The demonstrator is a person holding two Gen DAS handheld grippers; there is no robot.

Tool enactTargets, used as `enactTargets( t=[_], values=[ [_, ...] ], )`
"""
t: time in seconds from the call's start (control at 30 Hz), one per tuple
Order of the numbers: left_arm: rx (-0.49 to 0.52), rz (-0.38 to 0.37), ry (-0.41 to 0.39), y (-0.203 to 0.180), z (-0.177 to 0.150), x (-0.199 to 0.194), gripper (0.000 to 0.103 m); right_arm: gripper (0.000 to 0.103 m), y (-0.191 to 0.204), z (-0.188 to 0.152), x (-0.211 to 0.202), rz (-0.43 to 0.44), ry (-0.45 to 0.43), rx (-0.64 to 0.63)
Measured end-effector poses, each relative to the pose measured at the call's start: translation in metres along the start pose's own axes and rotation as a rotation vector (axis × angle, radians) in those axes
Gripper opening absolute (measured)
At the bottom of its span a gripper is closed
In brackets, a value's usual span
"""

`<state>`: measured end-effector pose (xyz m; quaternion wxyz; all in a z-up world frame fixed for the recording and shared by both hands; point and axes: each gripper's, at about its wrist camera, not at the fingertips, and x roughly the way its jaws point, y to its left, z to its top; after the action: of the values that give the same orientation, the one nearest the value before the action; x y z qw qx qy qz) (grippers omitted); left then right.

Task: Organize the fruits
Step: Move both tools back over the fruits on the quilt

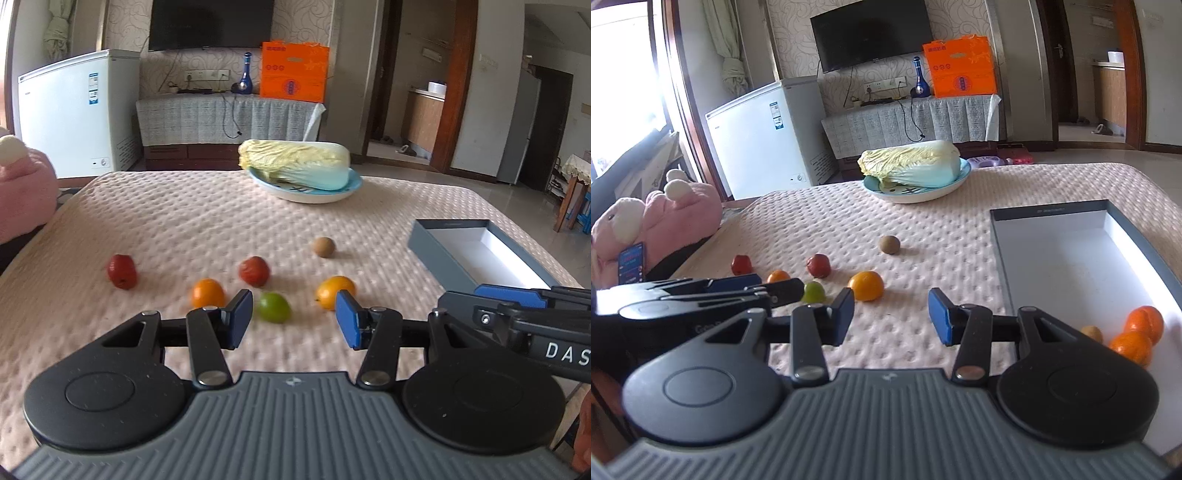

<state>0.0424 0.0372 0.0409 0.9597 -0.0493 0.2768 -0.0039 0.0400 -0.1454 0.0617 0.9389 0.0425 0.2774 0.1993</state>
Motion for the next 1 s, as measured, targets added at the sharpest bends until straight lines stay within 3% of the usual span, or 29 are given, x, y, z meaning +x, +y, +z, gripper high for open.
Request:
enactTargets(
  t=[0.33, 0.53, 0.67, 1.0],
  values=[
    [-0.023, 0.039, 0.002, 0.030, -0.003, -0.007, 0.056, 0.047, 0.019, -0.002, 0.014, 0.026, 0.021, -0.011],
    [-0.033, 0.048, 0.000, 0.036, -0.003, -0.010, 0.056, 0.047, 0.028, -0.003, 0.020, 0.039, 0.034, -0.026],
    [-0.040, 0.048, -0.008, 0.037, -0.003, -0.012, 0.063, 0.047, 0.031, -0.004, 0.022, 0.040, 0.042, -0.032],
    [-0.035, 0.027, -0.006, 0.032, -0.003, -0.014, 0.064, 0.047, 0.039, -0.009, 0.035, 0.035, 0.076, -0.052]
  ],
)
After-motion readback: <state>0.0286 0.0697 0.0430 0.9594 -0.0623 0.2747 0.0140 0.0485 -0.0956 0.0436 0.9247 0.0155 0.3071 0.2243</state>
